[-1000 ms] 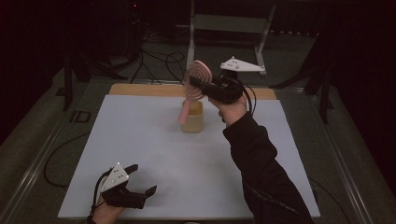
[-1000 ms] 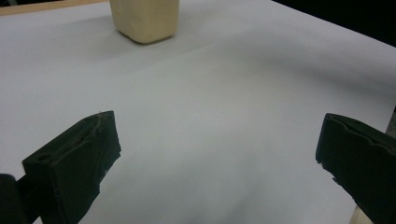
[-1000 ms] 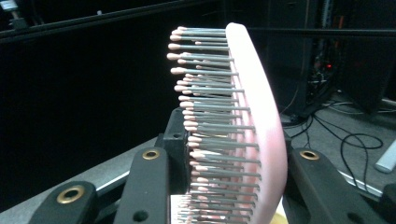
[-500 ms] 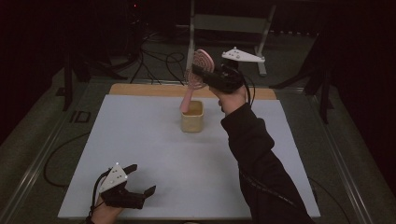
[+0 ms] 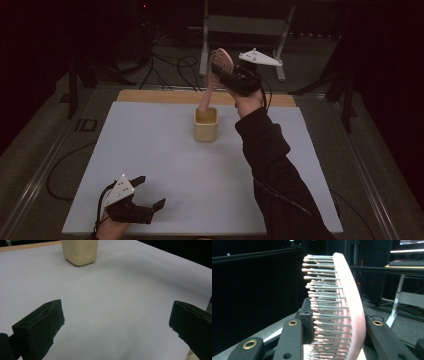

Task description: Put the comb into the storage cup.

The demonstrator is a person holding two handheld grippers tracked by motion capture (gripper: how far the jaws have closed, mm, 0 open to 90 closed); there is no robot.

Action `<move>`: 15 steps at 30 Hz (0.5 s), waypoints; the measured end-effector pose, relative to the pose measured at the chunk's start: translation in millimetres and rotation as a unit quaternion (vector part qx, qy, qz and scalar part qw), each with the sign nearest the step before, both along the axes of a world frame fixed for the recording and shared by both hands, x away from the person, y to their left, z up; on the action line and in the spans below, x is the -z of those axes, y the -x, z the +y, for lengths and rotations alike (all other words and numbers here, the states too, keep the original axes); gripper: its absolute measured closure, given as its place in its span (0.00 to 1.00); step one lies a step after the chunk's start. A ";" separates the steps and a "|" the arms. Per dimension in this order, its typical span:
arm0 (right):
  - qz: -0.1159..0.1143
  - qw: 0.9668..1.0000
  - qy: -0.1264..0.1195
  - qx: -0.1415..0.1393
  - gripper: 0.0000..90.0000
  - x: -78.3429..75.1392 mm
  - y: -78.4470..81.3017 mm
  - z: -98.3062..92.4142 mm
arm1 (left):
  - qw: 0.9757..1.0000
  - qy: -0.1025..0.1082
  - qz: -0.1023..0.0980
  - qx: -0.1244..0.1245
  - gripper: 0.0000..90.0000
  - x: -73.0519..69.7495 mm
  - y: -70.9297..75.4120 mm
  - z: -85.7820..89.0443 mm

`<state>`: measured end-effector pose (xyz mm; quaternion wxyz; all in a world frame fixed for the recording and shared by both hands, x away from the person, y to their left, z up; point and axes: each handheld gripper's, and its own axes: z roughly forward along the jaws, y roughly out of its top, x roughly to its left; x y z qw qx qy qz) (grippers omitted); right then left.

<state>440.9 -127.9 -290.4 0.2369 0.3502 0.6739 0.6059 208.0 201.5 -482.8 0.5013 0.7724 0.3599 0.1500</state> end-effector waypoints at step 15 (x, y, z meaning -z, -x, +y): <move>0.022 1.000 0.003 0.015 0.71 28.1 -12.0 1.1 | 1.000 0.001 -0.005 0.002 0.00 0.3 0.2 -0.1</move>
